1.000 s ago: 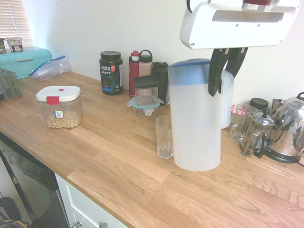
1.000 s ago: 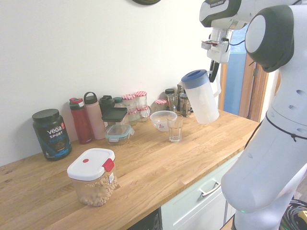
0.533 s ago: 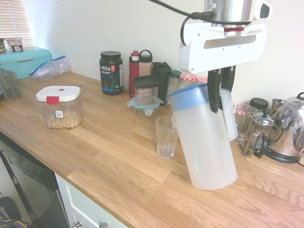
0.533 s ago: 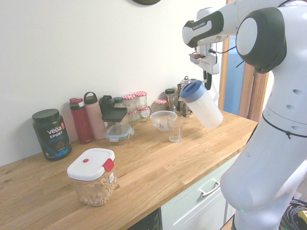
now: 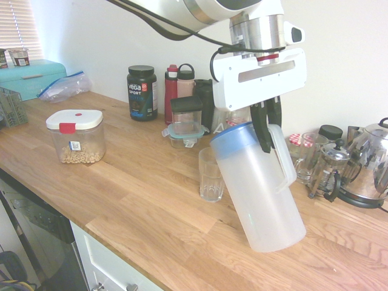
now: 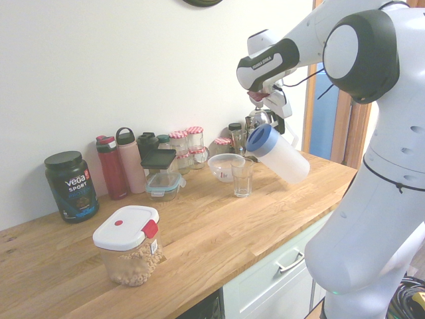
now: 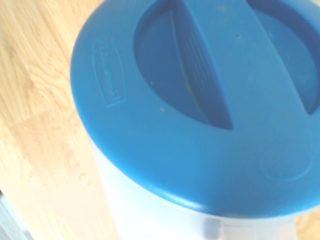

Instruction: Pour me some water

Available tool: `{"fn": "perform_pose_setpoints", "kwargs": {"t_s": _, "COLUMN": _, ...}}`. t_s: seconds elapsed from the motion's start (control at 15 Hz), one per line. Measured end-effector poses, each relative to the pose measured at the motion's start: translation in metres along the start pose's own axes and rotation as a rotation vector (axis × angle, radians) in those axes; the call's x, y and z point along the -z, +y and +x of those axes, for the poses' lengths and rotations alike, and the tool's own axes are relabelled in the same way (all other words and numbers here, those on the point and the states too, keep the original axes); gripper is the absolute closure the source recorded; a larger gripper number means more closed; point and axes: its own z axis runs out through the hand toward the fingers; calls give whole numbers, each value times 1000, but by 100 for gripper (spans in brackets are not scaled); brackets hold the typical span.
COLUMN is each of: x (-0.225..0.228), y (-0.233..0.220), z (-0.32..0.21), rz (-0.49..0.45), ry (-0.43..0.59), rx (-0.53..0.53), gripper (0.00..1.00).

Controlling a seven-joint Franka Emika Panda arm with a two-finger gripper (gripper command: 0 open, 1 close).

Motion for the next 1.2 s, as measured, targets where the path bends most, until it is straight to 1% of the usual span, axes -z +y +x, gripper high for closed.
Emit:
{"fn": "perform_pose_setpoints", "kwargs": {"t_s": 0.27, "x": -2, "y": -10, "z": 4, "rz": -75, "ry": -25, "rx": 31, "gripper": 100}}
{"fn": "perform_pose_setpoints", "kwargs": {"t_s": 0.4, "x": -3, "y": -14, "z": 5, "rz": -98, "ry": -30, "rx": 40, "gripper": 100}}
{"fn": "perform_pose_setpoints", "kwargs": {"t_s": 0.8, "x": 2, "y": -23, "z": 11, "rz": -118, "ry": -25, "rx": 52, "gripper": 100}}
{"fn": "perform_pose_setpoints", "kwargs": {"t_s": 1.07, "x": 7, "y": -24, "z": 14, "rz": -147, "ry": -25, "rx": 58, "gripper": 100}}
{"fn": "perform_pose_setpoints", "kwargs": {"t_s": 1.2, "x": 11, "y": -24, "z": 16, "rz": -148, "ry": -10, "rx": 44, "gripper": 100}}
